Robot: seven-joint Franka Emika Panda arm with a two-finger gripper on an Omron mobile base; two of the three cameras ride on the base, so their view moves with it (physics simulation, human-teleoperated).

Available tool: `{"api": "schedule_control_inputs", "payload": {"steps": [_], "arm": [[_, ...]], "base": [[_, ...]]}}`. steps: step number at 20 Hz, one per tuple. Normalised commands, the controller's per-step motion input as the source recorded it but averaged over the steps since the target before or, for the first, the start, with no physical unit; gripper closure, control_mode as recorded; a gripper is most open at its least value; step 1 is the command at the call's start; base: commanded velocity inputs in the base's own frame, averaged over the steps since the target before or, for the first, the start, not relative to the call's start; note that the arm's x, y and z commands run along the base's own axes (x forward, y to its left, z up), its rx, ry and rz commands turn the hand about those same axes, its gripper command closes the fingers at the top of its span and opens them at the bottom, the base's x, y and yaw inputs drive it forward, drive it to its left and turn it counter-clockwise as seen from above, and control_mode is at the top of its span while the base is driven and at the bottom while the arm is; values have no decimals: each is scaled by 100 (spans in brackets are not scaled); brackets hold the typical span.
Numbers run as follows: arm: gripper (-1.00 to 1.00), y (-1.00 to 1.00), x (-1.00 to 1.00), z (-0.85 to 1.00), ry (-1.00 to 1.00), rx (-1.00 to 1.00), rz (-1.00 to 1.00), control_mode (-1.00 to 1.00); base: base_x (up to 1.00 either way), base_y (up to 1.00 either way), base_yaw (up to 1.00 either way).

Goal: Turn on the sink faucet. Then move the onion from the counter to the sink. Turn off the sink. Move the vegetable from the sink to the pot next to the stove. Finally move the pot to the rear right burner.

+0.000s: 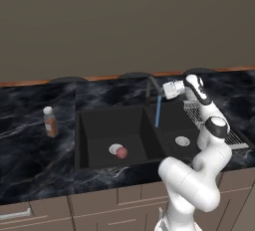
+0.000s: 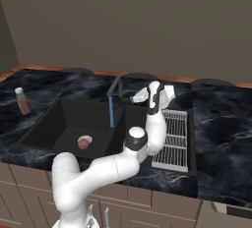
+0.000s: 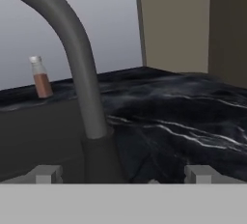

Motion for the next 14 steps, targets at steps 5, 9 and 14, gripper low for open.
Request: {"api": "schedule_control_inputs", "payload": {"steps": [5,9,14], "arm": [[-100,48,-1,11,2,0,0,-100],[-100,50,0,12,3,0,0,-100],[-100,51,0,10,4,0,0,-100]], "base": [[0,0,0],[0,0,0],[0,0,0]]}}
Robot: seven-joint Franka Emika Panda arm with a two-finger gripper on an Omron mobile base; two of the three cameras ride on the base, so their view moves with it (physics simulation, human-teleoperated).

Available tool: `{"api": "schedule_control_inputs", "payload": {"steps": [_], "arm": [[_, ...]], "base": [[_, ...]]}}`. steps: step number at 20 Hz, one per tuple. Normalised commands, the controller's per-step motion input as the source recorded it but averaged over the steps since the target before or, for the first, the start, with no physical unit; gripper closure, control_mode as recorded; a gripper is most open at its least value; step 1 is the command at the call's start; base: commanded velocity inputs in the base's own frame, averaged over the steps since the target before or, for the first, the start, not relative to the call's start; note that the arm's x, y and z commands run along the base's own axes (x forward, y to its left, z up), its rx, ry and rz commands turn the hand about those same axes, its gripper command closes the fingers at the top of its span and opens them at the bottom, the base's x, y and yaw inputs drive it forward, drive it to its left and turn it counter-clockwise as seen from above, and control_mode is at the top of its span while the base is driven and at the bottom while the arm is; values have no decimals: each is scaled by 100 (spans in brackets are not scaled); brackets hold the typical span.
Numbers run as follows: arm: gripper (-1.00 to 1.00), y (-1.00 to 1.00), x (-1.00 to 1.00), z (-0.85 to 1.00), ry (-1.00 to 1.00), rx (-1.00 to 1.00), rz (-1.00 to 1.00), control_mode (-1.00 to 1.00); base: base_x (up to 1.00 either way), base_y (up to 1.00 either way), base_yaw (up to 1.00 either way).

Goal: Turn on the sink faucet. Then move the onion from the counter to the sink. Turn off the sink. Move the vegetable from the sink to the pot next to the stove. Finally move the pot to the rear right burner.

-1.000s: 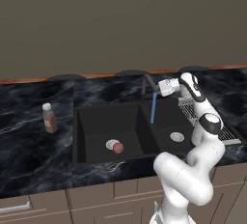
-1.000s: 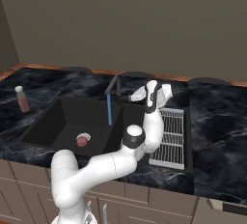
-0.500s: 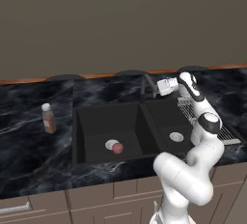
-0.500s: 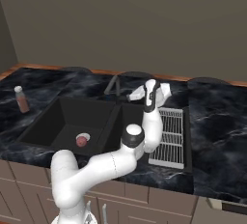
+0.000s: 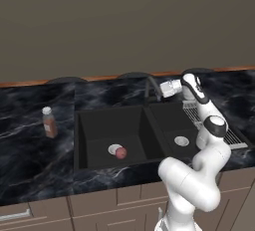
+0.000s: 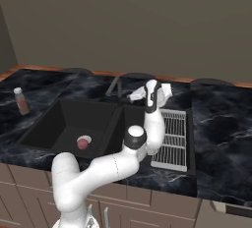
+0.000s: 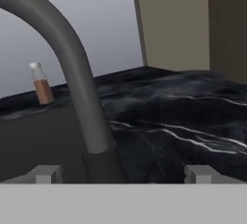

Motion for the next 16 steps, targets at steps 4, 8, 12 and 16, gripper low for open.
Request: {"api": "schedule_control_inputs", "payload": {"steps": [4,8,12,16], "arm": [[-100,46,0,6,2,0,0,-100],[-100,43,0,2,1,0,0,-100],[-100,17,0,0,0,0,0,-100],[-100,-16,0,0,0,0,0,-100]], "base": [[0,0,0],[0,0,0],[0,0,0],[0,0,0]]}}
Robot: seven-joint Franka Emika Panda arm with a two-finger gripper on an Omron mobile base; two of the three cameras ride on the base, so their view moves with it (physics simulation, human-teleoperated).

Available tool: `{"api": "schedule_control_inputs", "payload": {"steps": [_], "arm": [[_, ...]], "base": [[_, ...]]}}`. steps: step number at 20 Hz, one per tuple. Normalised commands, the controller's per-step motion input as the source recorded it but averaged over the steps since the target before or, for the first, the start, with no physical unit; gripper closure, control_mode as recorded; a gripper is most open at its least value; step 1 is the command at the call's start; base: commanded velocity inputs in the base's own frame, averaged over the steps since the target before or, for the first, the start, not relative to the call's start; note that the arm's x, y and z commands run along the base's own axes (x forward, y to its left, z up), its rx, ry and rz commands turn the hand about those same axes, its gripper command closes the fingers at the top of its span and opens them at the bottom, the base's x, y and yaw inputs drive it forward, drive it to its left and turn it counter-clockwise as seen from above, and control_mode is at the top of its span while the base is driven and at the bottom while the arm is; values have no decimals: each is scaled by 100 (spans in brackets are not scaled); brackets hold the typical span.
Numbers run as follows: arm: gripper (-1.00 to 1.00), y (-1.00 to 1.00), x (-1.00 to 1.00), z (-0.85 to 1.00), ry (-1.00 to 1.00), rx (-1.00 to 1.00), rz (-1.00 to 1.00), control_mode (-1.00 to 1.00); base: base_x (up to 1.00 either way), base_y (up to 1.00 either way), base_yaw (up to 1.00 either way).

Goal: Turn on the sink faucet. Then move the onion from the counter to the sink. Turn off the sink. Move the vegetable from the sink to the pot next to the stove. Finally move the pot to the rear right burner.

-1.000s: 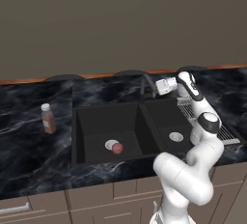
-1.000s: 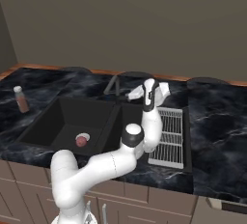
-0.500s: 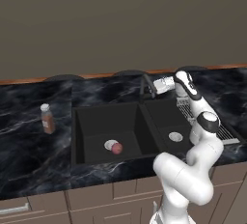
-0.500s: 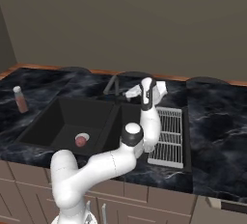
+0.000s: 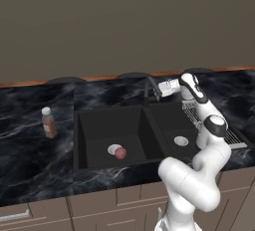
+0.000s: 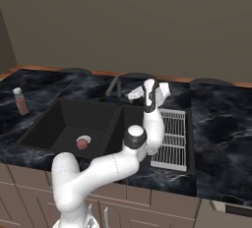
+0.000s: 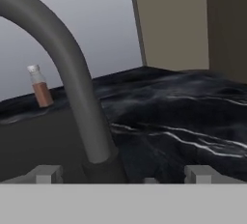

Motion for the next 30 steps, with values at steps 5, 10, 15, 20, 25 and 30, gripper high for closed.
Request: {"api": "schedule_control_inputs", "payload": {"steps": [5,10,15,20,25,30], "arm": [[-100,-43,0,0,-3,0,1,-100],[-100,-42,0,0,-3,0,2,-100],[-100,-20,-13,8,-2,0,0,-100],[-100,0,-33,20,0,0,0,-100],[-100,0,-43,24,0,0,0,-100],[-100,2,-53,27,0,0,-1,-100]], "base": [[0,0,0],[0,0,0],[0,0,0],[0,0,0],[0,0,0],[0,0,0]]}}
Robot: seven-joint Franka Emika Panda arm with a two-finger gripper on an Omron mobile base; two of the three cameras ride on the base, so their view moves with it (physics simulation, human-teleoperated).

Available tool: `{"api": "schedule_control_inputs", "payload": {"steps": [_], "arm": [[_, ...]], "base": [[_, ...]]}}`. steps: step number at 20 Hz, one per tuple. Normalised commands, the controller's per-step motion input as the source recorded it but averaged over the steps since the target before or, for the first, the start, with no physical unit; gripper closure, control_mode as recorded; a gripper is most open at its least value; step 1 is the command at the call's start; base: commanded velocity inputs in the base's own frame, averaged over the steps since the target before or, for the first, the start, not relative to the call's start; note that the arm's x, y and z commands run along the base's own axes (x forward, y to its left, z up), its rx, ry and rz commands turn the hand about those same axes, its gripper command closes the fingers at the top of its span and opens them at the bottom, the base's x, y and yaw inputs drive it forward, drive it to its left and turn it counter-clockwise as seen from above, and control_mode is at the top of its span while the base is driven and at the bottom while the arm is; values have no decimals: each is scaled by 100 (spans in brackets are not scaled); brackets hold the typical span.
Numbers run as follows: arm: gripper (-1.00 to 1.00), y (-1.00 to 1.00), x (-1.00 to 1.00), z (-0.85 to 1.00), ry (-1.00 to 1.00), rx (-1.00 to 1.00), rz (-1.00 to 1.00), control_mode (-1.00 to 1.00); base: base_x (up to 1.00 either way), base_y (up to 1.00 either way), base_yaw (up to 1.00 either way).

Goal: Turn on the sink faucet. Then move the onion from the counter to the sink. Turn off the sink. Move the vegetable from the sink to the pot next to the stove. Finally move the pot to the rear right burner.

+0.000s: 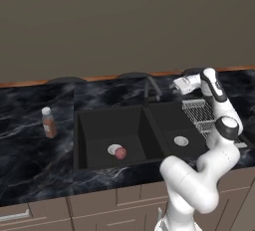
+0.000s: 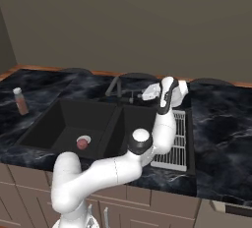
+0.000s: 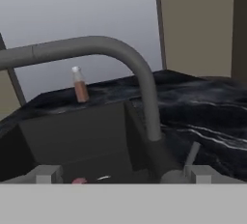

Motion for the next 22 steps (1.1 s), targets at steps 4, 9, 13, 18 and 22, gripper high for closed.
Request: {"api": "schedule_control_inputs", "payload": {"steps": [4,9,13,18,22], "arm": [[-100,8,-55,27,-1,0,-1,-100],[-100,14,-54,27,0,0,-2,-100],[-100,19,-58,28,-1,0,-1,-100],[-100,25,-56,28,-1,0,0,-100],[-100,28,-54,28,0,0,0,-100]], "base": [[0,0,0],[0,0,0],[0,0,0],[0,0,0],[0,0,0]]}}
